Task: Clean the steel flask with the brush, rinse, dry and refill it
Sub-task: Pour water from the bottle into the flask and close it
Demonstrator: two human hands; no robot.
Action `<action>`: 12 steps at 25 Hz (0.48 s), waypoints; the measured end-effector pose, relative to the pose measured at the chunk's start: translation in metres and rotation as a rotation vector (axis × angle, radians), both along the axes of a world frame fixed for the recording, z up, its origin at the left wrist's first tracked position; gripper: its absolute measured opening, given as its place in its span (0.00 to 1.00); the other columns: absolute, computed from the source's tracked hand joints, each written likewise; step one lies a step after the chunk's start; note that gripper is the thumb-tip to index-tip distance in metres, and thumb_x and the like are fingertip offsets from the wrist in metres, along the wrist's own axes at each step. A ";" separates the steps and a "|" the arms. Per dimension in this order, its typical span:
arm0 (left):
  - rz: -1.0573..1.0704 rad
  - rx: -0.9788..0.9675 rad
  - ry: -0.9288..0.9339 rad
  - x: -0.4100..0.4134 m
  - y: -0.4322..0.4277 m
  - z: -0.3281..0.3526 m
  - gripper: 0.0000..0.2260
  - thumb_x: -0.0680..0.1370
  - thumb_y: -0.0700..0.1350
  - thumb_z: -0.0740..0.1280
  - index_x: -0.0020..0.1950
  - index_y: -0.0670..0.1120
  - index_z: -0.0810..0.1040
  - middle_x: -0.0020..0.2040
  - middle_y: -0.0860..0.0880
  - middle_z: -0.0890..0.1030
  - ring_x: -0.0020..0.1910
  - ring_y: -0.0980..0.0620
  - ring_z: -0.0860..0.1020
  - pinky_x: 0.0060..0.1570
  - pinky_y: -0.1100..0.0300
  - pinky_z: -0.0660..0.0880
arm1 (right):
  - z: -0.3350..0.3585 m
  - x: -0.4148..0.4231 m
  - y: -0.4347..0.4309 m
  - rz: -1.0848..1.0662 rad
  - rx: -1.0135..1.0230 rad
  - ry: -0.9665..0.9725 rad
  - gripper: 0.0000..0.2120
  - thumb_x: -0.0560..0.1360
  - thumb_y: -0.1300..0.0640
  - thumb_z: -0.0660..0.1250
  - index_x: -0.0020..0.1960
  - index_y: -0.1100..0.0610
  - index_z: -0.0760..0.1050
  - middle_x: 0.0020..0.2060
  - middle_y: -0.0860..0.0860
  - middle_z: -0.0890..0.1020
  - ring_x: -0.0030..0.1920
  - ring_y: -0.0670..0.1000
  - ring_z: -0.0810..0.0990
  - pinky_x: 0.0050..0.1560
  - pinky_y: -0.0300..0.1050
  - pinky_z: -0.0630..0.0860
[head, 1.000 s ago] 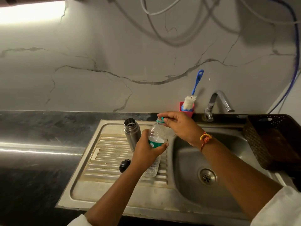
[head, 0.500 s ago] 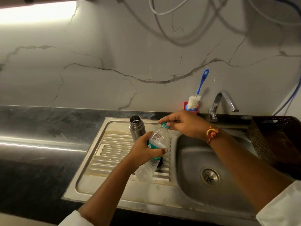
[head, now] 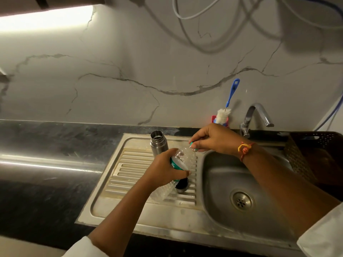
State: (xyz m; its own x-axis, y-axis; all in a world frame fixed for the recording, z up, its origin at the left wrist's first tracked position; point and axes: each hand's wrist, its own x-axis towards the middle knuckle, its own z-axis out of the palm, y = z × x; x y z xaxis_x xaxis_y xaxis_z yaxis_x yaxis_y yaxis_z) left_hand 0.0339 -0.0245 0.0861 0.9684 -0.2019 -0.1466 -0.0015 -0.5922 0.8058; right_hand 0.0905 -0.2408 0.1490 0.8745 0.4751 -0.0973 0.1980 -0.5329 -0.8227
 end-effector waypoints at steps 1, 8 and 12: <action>0.008 0.099 -0.080 0.000 -0.003 0.001 0.33 0.69 0.47 0.81 0.72 0.50 0.73 0.63 0.53 0.81 0.62 0.52 0.80 0.61 0.56 0.80 | 0.000 -0.002 0.001 -0.006 -0.027 0.018 0.10 0.76 0.55 0.72 0.56 0.56 0.82 0.46 0.48 0.86 0.46 0.43 0.85 0.47 0.35 0.81; -0.047 0.724 -0.518 -0.007 -0.009 -0.001 0.34 0.74 0.57 0.74 0.77 0.52 0.65 0.68 0.51 0.77 0.62 0.49 0.77 0.58 0.56 0.75 | -0.030 -0.009 0.009 -0.218 -0.104 0.262 0.13 0.81 0.48 0.64 0.50 0.58 0.79 0.41 0.54 0.84 0.33 0.44 0.79 0.34 0.35 0.75; -0.023 0.676 -0.537 -0.007 -0.015 -0.013 0.34 0.75 0.57 0.74 0.77 0.51 0.65 0.68 0.50 0.76 0.64 0.48 0.76 0.61 0.54 0.74 | -0.035 -0.010 0.008 -0.404 0.171 0.513 0.17 0.79 0.47 0.66 0.54 0.62 0.78 0.39 0.56 0.84 0.31 0.45 0.75 0.33 0.35 0.76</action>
State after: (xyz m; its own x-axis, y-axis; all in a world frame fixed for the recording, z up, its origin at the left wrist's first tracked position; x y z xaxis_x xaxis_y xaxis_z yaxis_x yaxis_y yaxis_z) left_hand 0.0267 -0.0395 0.0730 0.9378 -0.2568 0.2338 -0.2988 -0.9396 0.1668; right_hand 0.0802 -0.2329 0.1138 0.8498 0.1664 -0.5002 -0.4277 -0.3370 -0.8387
